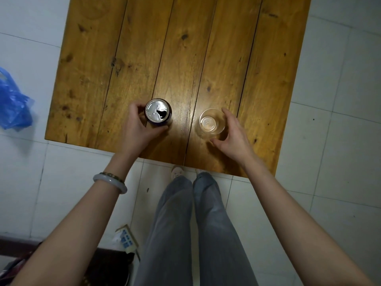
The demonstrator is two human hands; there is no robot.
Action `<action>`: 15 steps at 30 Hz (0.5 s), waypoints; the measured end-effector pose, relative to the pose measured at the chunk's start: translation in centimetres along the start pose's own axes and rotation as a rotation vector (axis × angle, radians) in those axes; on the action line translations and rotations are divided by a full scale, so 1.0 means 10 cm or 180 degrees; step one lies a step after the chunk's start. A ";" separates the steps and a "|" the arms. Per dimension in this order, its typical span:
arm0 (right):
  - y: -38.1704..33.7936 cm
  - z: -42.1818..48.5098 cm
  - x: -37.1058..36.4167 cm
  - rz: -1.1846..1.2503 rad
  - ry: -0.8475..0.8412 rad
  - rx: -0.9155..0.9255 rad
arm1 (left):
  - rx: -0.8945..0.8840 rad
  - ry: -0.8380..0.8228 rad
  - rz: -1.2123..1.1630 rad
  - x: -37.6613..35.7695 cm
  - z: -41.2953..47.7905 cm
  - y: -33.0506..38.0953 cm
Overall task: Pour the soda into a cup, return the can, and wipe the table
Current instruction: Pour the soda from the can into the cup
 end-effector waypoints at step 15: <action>-0.02 0.15 -0.12 0.0214 0.0168 0.0181 | -0.0301 -0.0177 0.0037 -0.03 0.05 -0.04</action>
Point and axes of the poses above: each hand's wrist, its own z-axis towards the middle knuckle, its own x-axis out of the back of the hand, y = z × x, the point moved 1 cm from there along z, towards the middle knuckle, and after that the axes turned 9 degrees about -y, right-handed, at the moved point
